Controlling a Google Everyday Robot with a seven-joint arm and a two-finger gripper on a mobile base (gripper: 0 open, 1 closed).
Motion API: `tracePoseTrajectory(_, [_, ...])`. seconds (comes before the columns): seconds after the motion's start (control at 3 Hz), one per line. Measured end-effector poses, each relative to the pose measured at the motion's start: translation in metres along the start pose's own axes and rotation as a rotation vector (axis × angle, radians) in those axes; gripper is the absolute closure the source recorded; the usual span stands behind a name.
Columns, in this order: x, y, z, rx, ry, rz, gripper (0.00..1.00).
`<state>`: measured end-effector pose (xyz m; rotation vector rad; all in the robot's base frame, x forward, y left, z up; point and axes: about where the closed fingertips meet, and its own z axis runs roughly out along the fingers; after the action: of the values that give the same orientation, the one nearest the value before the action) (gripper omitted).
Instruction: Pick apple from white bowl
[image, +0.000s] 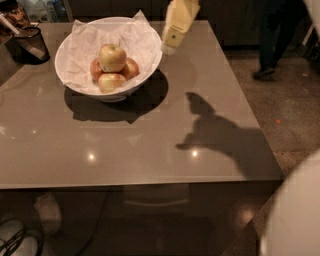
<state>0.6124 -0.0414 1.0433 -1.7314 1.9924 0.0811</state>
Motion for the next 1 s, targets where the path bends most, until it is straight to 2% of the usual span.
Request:
tracePoseTrajectory(0.33, [-0.025,-0.023,0.022,-0.004,-0.006,-0.011,0.0])
tracePoseTrajectory(0.67, [-0.05,-0.039,0.044,0.005,0.019,-0.061,0.0])
tracePoseTrajectory(1.0, [-0.058,-0.045,0.046,0.022,-0.011,-0.064,0.0])
